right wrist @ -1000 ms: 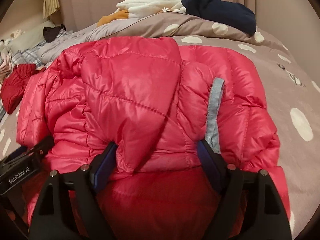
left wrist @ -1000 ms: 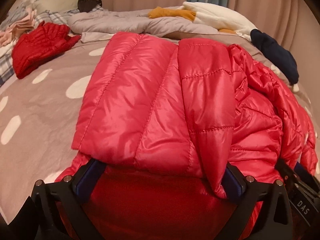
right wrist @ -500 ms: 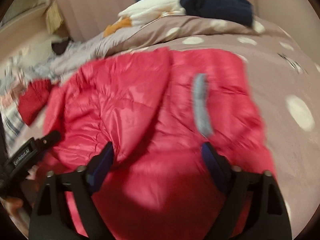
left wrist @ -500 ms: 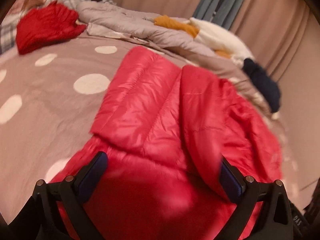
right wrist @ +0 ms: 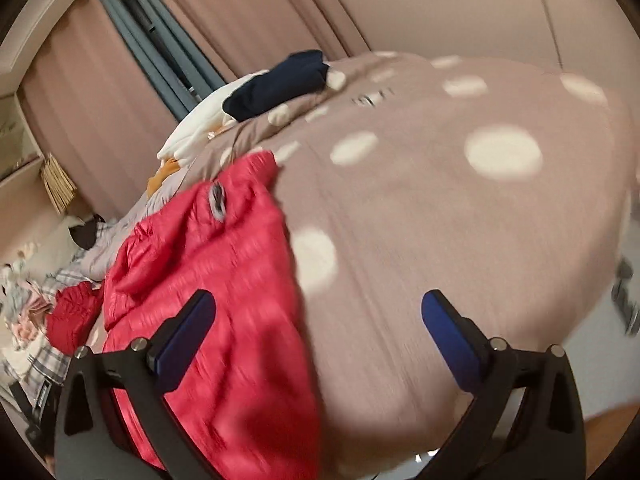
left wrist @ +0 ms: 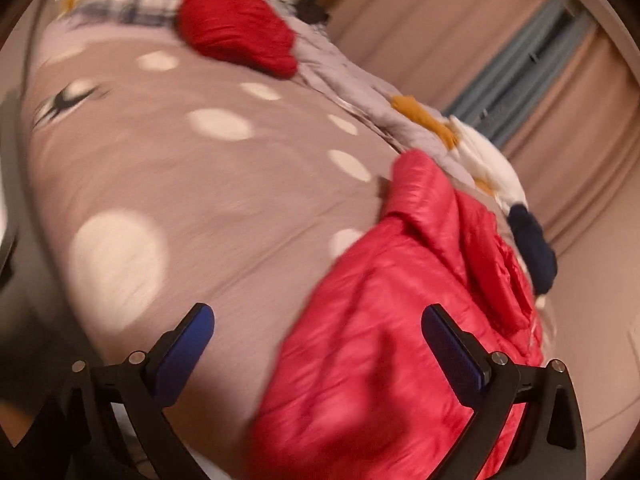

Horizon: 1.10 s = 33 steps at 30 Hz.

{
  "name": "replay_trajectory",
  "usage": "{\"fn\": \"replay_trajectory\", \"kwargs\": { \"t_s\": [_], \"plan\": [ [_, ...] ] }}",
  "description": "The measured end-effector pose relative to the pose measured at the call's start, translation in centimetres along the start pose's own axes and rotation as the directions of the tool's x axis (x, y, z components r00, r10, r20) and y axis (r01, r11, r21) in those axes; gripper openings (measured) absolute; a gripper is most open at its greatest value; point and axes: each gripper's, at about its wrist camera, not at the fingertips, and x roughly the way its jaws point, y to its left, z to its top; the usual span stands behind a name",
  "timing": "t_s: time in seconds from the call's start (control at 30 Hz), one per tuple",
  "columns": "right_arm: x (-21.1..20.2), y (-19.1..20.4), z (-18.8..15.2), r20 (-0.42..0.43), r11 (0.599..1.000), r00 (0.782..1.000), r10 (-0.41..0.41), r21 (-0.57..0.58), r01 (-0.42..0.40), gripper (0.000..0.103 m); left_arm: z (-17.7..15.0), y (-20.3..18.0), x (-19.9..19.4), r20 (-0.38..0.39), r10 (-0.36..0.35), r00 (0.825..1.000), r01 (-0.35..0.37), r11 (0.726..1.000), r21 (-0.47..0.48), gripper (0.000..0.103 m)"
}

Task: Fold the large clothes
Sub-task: 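Grasp the jacket hem with both tools and lift it toward the hood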

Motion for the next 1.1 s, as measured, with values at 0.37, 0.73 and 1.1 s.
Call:
{"fn": "replay_trajectory", "kwargs": {
  "t_s": [0.37, 0.73, 1.1],
  "plan": [
    [-1.3, 3.6, -8.0, -0.055, 0.964, 0.967, 0.248, 0.109, -0.241, 0.103, -5.1, 0.1, -1.2, -0.052, -0.151, 0.987, 0.148, 0.987, -0.059, 0.103],
    [0.8, 6.6, -8.3, -0.120, 0.868, 0.878, 0.462, 0.262, -0.421, 0.103, -5.3, -2.0, 0.4, -0.166, -0.488, 0.857, 0.452, 0.866, -0.214, 0.102],
    [1.9, 9.1, -8.3, -0.133, 0.915, 0.908, 0.397, 0.128, -0.382, 0.080, -6.0, -2.7, 2.5, -0.229, -0.374, 0.899, 0.337, 0.923, -0.185, 0.024]
  ]
}}
